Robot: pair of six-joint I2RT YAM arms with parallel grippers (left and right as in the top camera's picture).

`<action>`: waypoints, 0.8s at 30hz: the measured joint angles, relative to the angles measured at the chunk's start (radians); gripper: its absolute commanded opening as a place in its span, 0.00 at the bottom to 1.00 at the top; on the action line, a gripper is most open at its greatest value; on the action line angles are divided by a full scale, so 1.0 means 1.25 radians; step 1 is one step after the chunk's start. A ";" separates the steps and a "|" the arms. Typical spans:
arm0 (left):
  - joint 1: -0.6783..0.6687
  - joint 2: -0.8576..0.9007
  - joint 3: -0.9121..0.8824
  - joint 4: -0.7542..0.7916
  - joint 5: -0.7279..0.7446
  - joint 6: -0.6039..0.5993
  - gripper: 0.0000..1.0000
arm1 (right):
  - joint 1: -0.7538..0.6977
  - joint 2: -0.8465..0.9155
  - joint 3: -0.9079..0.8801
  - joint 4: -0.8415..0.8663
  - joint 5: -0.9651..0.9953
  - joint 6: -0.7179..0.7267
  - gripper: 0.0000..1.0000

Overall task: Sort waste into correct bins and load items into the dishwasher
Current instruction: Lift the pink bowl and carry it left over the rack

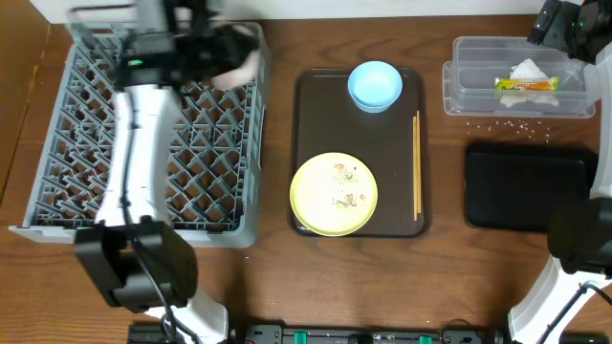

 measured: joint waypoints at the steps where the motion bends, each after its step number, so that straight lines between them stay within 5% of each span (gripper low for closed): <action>1: 0.035 0.002 0.000 0.000 0.021 -0.007 0.07 | 0.000 0.000 0.000 0.000 0.000 0.000 0.99; 10: 0.345 0.015 -0.006 -0.050 0.240 -0.071 0.08 | 0.000 0.000 0.000 0.000 0.000 0.000 0.99; 24: 0.479 0.024 -0.117 -0.041 0.367 -0.076 0.07 | 0.000 0.000 0.000 0.000 0.000 0.000 0.99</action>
